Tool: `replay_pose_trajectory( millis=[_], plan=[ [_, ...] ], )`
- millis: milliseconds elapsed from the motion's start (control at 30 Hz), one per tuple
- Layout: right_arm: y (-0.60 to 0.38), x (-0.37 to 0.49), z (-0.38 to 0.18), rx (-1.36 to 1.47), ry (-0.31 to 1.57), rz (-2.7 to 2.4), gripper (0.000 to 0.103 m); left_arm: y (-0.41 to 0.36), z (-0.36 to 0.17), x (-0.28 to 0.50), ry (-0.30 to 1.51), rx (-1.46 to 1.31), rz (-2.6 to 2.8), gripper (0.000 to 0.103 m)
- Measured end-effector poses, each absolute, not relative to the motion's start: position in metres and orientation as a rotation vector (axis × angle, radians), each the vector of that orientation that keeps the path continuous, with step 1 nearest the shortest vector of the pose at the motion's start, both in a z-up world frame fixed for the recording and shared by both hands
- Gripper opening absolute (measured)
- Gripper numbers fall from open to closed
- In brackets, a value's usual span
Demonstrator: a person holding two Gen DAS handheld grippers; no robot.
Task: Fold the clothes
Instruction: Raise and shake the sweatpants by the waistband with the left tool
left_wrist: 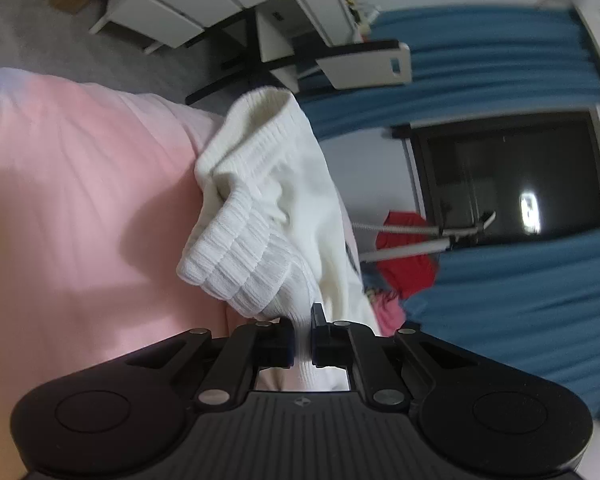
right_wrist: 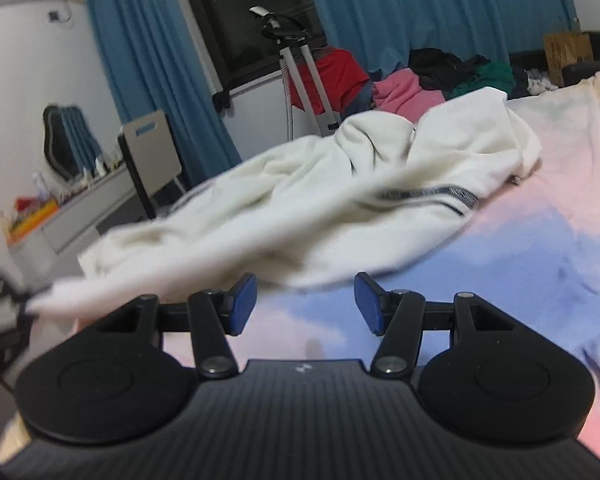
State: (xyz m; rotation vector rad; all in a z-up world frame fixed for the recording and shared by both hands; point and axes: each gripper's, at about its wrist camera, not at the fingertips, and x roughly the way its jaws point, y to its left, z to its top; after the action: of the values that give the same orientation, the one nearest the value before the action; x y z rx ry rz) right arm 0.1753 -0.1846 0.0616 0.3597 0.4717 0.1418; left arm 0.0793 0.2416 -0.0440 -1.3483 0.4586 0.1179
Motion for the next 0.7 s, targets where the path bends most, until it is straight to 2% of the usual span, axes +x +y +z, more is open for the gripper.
replay_pose_trajectory(
  millis=[167, 333, 700],
  plan=[
    [-0.188, 0.245, 0.071, 0.407, 0.472, 0.070, 0.057, 0.269, -0.041, 0.065, 0.433, -1.397, 0.139, 0.007],
    [-0.215, 0.296, 0.056, 0.448, 0.516, -0.141, 0.056, 0.279, -0.033, 0.059, 0.346, -1.245, 0.195, 0.007],
    [-0.334, 0.300, 0.008, 0.660, 0.484, -0.499, 0.059, 0.288, -0.030, 0.052, 0.301, -1.228, 0.191, 0.007]
  ],
)
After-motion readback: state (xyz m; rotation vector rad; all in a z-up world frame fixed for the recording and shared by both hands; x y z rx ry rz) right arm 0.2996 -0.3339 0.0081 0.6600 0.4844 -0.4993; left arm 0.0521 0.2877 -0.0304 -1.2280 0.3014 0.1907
